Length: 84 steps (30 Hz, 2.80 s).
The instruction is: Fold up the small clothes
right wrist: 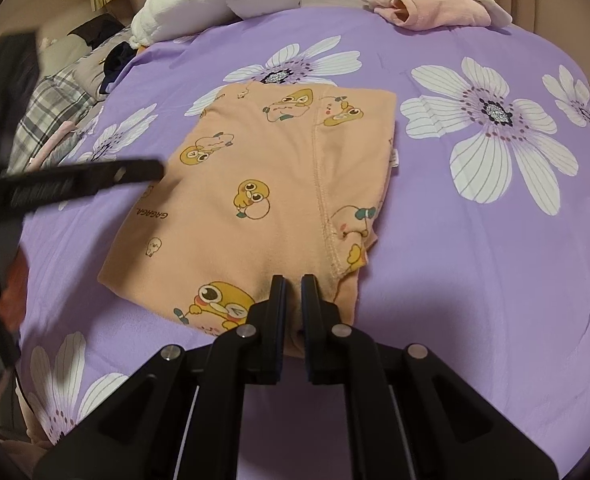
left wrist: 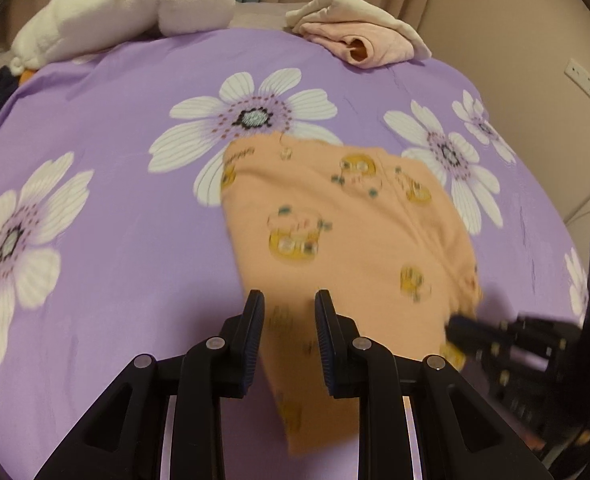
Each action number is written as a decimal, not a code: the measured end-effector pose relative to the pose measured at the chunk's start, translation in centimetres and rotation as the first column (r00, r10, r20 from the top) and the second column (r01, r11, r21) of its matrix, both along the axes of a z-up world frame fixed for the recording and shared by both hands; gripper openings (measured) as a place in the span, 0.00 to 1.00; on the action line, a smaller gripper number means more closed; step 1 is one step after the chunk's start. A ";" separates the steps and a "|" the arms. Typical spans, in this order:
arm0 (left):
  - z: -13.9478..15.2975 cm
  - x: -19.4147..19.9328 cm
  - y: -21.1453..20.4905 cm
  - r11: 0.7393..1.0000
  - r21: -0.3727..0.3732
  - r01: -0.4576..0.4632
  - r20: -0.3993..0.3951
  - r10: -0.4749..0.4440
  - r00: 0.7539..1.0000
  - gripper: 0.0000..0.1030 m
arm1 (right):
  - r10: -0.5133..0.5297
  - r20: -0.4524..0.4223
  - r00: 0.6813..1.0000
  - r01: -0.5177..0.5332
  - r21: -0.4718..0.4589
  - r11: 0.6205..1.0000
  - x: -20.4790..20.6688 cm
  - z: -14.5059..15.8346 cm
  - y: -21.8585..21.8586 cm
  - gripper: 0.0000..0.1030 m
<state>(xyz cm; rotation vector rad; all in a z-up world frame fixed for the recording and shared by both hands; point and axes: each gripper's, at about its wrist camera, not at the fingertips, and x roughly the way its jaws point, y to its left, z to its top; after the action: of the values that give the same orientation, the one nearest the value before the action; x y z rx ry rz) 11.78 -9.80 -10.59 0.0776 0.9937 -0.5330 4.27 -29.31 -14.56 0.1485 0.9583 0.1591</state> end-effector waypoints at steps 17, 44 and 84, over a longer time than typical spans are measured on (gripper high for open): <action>-2.4 -3.5 2.1 0.999 -0.048 -0.002 -0.131 -0.004 0.991 0.29 | -0.182 0.018 0.983 0.172 0.252 0.952 -2.4 1.6 -4.3 0.52; -1.5 -4.5 3.0 1.000 -0.004 -0.030 -0.055 0.029 0.998 0.32 | -0.178 -0.030 0.984 0.180 0.217 0.959 -2.2 0.4 -4.2 0.22; -2.1 -2.2 3.4 0.991 -0.109 -0.077 -0.174 0.057 0.983 0.49 | -0.186 -0.037 0.982 0.186 0.366 0.912 -1.6 0.9 -4.2 0.58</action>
<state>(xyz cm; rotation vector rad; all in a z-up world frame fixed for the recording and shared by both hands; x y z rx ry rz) 9.57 -6.42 -12.71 -0.1060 1.1264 -0.5401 2.66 -33.56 -13.65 0.5857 0.9024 0.1620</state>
